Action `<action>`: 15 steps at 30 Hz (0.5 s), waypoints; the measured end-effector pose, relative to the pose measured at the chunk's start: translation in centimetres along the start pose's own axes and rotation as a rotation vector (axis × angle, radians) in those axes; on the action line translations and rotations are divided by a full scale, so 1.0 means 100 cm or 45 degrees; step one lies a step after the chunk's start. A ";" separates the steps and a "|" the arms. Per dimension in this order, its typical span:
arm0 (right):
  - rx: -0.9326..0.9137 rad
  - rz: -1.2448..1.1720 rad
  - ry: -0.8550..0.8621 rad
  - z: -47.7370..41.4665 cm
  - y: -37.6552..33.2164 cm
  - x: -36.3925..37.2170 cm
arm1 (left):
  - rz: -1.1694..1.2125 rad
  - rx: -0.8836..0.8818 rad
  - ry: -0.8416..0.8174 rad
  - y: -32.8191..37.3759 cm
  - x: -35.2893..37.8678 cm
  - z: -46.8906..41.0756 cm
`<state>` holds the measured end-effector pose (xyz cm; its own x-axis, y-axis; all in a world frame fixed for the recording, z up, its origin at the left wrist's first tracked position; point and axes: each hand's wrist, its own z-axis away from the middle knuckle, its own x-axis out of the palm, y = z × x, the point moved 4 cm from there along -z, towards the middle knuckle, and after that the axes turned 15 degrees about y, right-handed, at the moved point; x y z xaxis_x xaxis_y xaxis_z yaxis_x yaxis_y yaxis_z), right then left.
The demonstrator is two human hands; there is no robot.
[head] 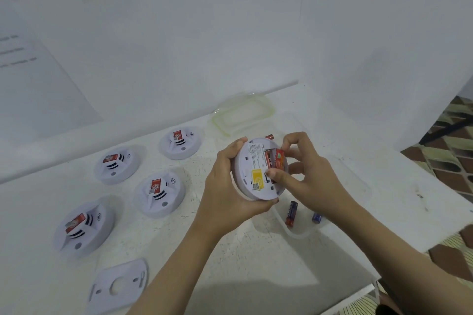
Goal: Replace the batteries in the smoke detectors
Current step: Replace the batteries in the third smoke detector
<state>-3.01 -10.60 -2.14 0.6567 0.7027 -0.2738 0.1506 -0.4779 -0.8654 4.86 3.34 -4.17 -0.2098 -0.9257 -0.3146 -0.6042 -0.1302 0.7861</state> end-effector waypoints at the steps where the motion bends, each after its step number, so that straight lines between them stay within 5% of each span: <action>1: -0.018 0.012 0.040 0.000 0.000 -0.001 | -0.003 -0.002 0.002 0.000 0.001 -0.001; 8: -0.179 -0.029 0.419 0.000 0.003 -0.018 | -0.015 0.004 -0.028 -0.002 0.007 -0.008; 15: -0.073 0.221 -0.072 0.009 0.012 -0.033 | 0.002 -0.065 -0.146 -0.002 0.005 -0.021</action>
<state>-5.61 -13.02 -2.64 0.6344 0.6347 -0.4413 0.0814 -0.6226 -0.7783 6.52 2.18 -3.33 -0.2989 -0.8798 -0.3695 -0.5644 -0.1492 0.8119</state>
